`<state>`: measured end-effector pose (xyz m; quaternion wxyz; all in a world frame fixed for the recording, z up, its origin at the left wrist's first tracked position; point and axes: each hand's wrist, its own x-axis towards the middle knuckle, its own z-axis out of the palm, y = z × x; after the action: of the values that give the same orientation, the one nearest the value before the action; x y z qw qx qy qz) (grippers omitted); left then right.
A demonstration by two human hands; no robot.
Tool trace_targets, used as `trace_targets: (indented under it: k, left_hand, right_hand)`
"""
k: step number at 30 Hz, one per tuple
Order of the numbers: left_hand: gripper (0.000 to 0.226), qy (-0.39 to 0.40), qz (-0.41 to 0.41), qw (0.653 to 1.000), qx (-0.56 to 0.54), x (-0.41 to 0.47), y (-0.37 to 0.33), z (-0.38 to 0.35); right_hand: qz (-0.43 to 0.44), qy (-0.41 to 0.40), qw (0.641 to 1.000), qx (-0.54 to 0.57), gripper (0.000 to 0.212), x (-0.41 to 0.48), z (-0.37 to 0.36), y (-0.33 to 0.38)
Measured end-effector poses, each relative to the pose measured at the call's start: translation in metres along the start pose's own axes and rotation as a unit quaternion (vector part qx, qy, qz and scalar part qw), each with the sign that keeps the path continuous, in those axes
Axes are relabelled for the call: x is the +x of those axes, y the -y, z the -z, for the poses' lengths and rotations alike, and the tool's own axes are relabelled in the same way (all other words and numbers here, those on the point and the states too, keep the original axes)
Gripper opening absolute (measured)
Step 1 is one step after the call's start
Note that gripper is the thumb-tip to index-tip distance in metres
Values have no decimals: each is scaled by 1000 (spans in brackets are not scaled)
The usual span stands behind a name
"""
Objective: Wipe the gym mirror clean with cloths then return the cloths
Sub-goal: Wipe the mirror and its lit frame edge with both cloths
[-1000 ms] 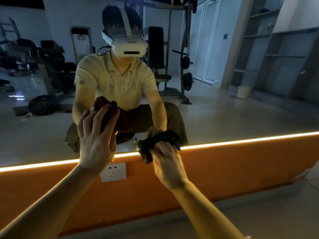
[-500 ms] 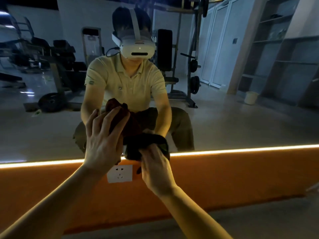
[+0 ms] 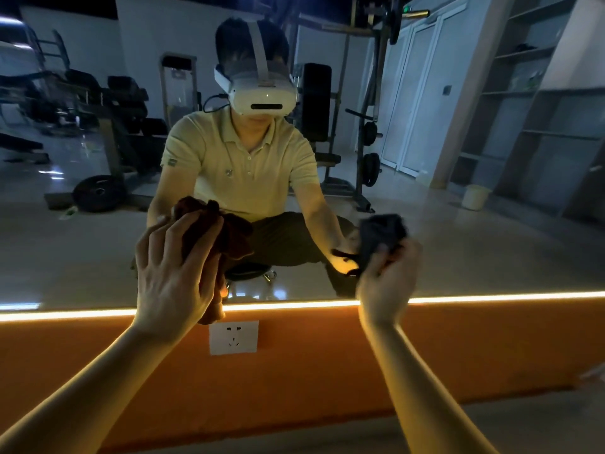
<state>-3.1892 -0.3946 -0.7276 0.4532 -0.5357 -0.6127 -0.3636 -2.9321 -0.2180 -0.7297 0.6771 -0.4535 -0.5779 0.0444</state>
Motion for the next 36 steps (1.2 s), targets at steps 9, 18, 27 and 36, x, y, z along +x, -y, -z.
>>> trace_targets:
  k: [9, 18, 27, 36]
  left_hand:
    - [53, -14, 69, 996, -46, -17, 2, -12]
    - [60, -5, 68, 997, -34, -19, -1, -18]
    - [30, 72, 64, 986, -138, 8, -29, 26]
    - [21, 171, 455, 759, -434, 41, -55, 70]
  right_hand:
    - [344, 329, 879, 3, 33, -46, 5, 47]
    - [92, 114, 989, 8, 21, 26, 27, 29]
    - [-45, 235, 952, 192, 17, 6, 19, 58]
    - [-128, 312, 912, 234, 12, 9, 44, 67]
